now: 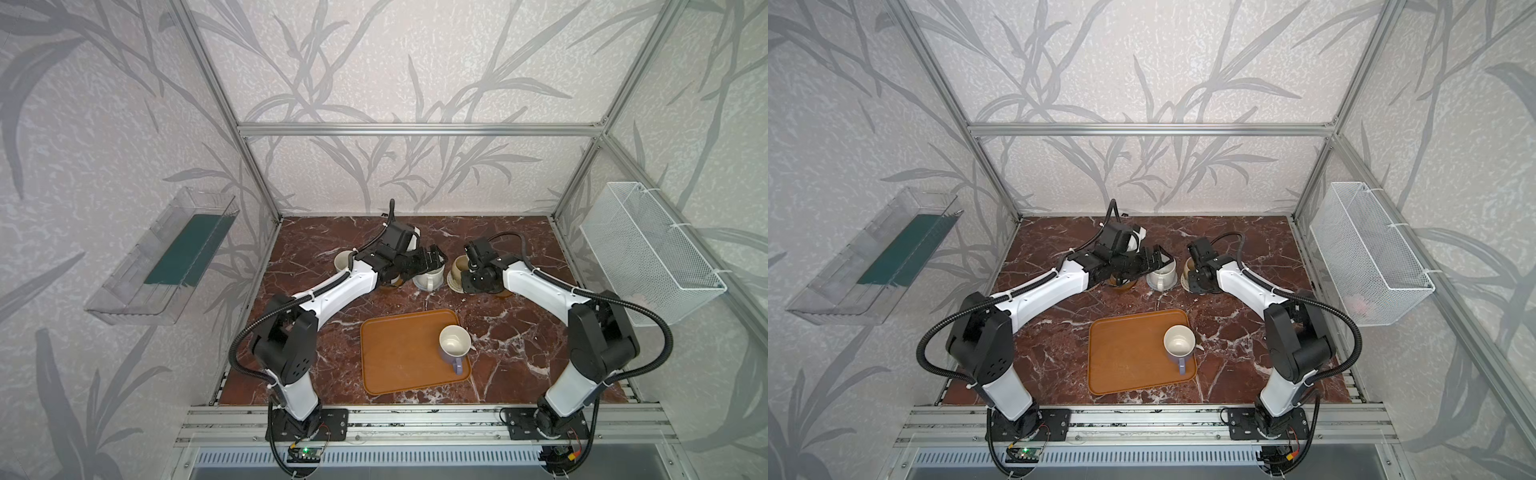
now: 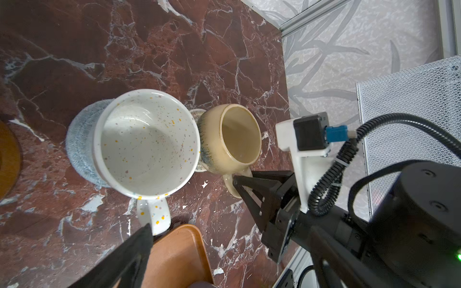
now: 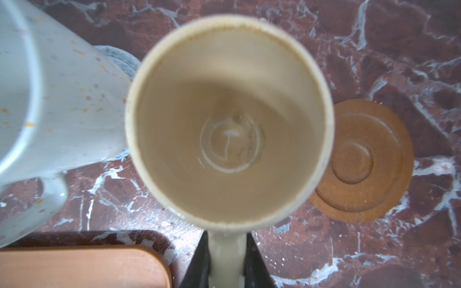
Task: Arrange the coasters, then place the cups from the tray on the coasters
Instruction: 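Settle the beige mug on the woven coaster while the left gripper hovers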
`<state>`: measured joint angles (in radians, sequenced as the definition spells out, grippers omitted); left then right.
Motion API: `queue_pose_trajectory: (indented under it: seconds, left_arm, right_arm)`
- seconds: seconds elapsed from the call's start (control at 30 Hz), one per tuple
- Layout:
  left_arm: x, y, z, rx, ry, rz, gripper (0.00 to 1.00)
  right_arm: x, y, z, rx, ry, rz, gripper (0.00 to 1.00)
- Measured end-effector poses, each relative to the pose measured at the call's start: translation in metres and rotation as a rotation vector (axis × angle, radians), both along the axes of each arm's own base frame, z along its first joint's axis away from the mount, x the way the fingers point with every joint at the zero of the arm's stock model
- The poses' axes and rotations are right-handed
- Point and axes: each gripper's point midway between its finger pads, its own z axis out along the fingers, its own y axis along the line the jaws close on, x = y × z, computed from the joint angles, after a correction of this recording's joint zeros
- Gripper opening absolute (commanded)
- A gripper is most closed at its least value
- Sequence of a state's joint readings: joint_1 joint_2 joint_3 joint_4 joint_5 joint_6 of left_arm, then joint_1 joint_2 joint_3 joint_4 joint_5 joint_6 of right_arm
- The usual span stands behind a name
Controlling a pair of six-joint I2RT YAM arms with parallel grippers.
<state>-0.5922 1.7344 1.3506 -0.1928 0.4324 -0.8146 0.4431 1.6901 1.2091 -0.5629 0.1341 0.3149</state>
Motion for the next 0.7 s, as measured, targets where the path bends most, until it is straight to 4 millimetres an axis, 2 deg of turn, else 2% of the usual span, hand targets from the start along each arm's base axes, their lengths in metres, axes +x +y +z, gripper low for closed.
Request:
queue_pose_trajectory:
  seconds: [0.13, 0.4, 0.7]
  left_arm:
    - [0.0, -0.001, -0.001, -0.007, 0.001, 0.0, 0.99]
    - [-0.002, 0.0, -0.003, -0.009, 0.005, 0.0, 0.99]
    - [-0.004, 0.001, -0.008, -0.006, 0.011, -0.001, 0.99]
  right_arm:
    - [-0.002, 0.001, 0.009, 0.002, -0.017, 0.011, 0.0]
    - [-0.002, 0.002, 0.008, 0.006, -0.017, 0.016, 0.0]
    - [-0.001, 0.003, -0.011, 0.032, -0.044, 0.002, 0.0]
